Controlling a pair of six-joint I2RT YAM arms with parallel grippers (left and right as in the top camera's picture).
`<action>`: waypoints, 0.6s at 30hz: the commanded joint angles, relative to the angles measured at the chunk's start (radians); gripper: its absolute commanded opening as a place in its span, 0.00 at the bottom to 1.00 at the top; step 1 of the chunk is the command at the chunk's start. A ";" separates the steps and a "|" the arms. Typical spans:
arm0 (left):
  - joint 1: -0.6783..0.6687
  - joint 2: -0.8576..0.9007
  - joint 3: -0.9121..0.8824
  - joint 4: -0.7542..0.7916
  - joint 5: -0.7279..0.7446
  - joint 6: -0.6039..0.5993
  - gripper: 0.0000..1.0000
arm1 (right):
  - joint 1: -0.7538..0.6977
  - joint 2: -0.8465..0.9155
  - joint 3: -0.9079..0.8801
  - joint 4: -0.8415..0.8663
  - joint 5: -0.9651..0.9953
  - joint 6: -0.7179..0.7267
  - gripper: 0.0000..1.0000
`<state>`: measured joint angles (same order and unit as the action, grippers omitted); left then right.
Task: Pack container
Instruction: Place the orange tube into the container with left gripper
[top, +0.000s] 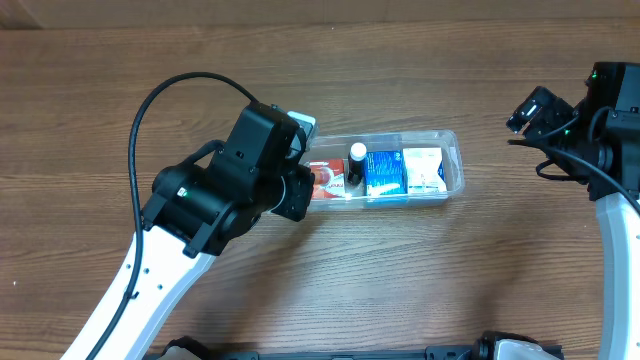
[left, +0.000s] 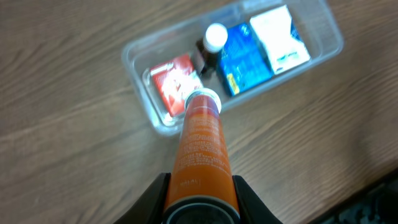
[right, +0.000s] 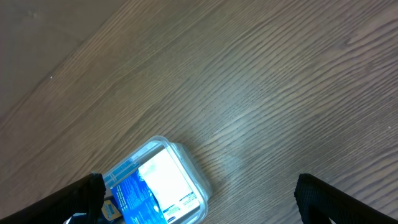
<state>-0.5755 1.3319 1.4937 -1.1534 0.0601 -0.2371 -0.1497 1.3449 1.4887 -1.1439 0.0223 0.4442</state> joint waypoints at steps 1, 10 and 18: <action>-0.004 0.059 0.022 0.026 0.005 -0.009 0.16 | 0.000 -0.008 0.010 0.006 -0.002 0.001 1.00; -0.100 0.295 0.022 0.172 -0.015 0.085 0.15 | 0.000 -0.008 0.010 0.006 -0.002 0.001 1.00; -0.100 0.425 0.022 0.216 -0.019 0.164 0.15 | 0.000 -0.008 0.010 0.006 -0.002 0.001 1.00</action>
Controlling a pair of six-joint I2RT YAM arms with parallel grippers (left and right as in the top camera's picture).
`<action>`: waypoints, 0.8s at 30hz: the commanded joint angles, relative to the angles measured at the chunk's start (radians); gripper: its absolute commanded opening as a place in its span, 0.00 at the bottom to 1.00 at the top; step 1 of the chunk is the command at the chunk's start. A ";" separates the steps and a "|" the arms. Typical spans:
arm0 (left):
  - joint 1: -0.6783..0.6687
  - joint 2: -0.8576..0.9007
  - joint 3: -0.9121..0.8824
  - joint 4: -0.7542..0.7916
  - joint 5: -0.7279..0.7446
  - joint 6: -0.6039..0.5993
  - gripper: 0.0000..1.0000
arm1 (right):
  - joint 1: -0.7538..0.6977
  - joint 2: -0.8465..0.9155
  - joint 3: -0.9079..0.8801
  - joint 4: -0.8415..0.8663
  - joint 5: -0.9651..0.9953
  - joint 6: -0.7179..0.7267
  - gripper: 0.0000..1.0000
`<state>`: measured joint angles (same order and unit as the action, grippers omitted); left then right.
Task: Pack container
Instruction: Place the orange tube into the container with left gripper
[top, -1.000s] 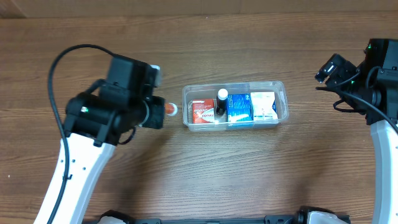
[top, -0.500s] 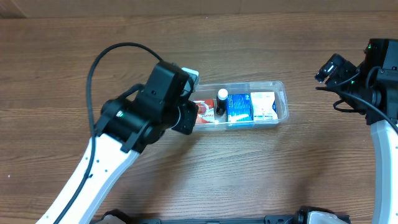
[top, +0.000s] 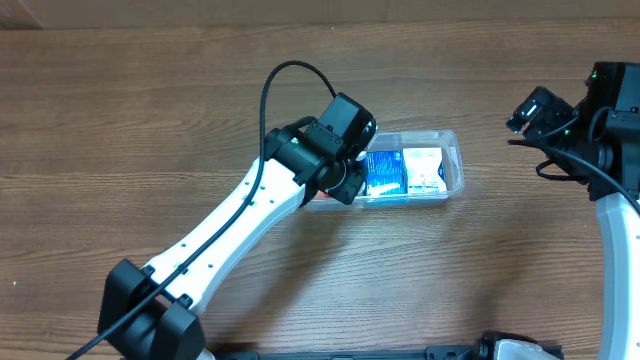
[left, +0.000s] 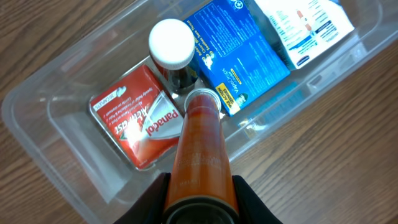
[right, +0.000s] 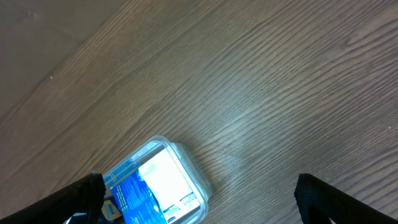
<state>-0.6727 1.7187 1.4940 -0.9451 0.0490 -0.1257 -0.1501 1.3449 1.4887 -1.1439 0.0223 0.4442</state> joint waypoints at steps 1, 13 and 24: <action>-0.003 0.055 0.022 0.008 -0.008 0.053 0.15 | 0.000 -0.008 0.010 0.006 -0.002 0.002 1.00; -0.003 0.089 0.107 0.008 -0.007 0.067 0.57 | 0.000 -0.008 0.010 0.006 -0.002 0.001 1.00; 0.193 -0.169 0.493 -0.497 -0.270 -0.116 0.64 | 0.000 -0.008 0.010 0.006 -0.002 0.001 1.00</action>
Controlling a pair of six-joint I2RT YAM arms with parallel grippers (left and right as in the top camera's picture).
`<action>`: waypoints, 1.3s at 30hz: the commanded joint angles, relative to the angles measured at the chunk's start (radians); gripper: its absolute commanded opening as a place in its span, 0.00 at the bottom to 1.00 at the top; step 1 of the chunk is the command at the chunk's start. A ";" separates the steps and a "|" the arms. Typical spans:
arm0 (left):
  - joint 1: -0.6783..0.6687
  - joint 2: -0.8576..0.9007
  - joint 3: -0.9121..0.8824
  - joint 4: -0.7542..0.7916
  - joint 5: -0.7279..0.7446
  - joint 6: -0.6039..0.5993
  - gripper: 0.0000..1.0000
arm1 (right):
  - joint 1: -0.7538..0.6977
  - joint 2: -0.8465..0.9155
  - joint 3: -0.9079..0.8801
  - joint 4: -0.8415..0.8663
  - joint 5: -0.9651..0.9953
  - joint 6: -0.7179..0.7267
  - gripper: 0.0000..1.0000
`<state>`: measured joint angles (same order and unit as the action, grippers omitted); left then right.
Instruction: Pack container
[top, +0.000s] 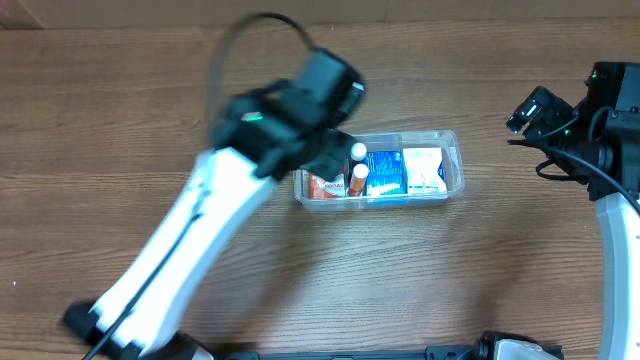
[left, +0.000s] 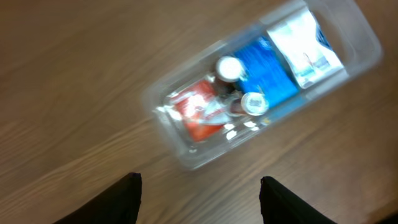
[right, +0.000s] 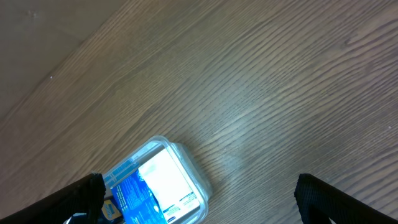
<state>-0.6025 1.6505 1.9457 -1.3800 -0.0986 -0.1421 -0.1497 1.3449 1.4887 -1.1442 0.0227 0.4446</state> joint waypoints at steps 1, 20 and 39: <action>0.193 -0.134 0.041 -0.091 -0.122 -0.114 0.64 | 0.000 -0.008 0.010 0.006 -0.002 0.001 1.00; 0.727 -0.287 0.039 -0.265 -0.084 -0.127 1.00 | 0.000 -0.008 0.010 0.006 -0.002 0.001 1.00; 0.727 -0.287 0.039 -0.265 -0.084 -0.127 1.00 | 0.000 -0.008 0.010 0.006 -0.002 0.001 1.00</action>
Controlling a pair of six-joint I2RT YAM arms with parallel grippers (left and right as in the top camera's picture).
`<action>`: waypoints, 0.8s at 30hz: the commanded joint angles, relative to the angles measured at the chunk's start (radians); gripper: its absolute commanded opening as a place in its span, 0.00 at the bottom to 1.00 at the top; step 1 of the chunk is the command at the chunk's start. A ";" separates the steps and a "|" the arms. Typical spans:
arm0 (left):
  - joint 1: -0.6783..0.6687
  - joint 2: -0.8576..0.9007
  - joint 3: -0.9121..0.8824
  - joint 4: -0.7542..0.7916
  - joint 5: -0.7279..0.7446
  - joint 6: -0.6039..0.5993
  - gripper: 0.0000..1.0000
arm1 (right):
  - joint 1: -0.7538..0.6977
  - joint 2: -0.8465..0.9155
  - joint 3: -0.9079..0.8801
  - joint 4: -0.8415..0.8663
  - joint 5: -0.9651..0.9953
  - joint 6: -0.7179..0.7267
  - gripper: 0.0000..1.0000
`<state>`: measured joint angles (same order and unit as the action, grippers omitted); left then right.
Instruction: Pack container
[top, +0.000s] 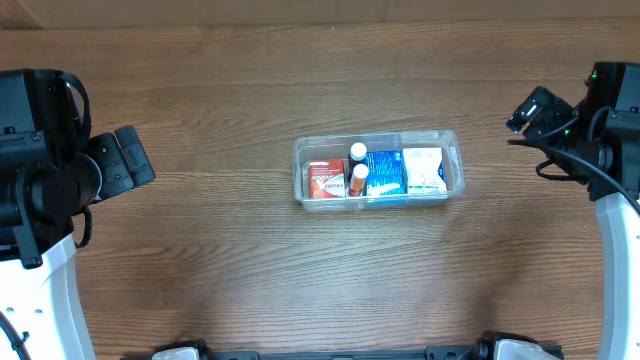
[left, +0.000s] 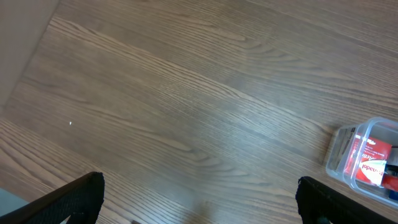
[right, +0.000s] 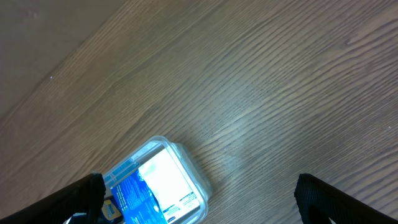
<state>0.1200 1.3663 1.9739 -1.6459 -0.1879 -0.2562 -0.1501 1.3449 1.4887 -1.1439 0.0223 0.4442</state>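
The clear plastic container (top: 453, 152) sits mid-table holding a red box (top: 325, 179), a white-capped dark bottle (top: 357, 152), the orange tube (top: 359, 178) standing upright, a blue box (top: 384, 172) and a white box (top: 424, 168). My left gripper (left: 199, 202) is open over bare wood far to the left, with the container's end (left: 367, 158) at the view's right edge. My right gripper (right: 199, 202) is open, raised at the table's right, with the container's white-box end (right: 163, 183) below it.
The brown wooden table (top: 250, 260) stretches all around the container. The left arm (top: 45, 170) stands at the left edge and the right arm (top: 595, 120) at the right edge.
My left arm has moved from above the container back to the table's far left edge. Its gripper stays open and holds nothing. The orange tube stands in the container. The right arm is unchanged.
My left gripper held the orange tube beside the container's left end. Then it held the tube inside the container, next to the dark bottle. Then it was open above the container with the tube left standing inside. Now it is far left.
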 joint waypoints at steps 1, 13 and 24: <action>0.005 -0.003 0.011 0.001 0.005 -0.013 1.00 | 0.000 -0.008 0.010 0.006 -0.002 0.001 1.00; 0.005 -0.003 0.011 0.001 0.005 -0.013 1.00 | 0.000 -0.008 0.010 0.006 -0.002 0.001 1.00; -0.024 -0.072 0.011 0.001 0.005 -0.013 1.00 | 0.000 -0.008 0.010 0.006 -0.002 0.001 1.00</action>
<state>0.1177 1.3552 1.9739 -1.6459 -0.1879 -0.2562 -0.1501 1.3449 1.4887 -1.1442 0.0223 0.4442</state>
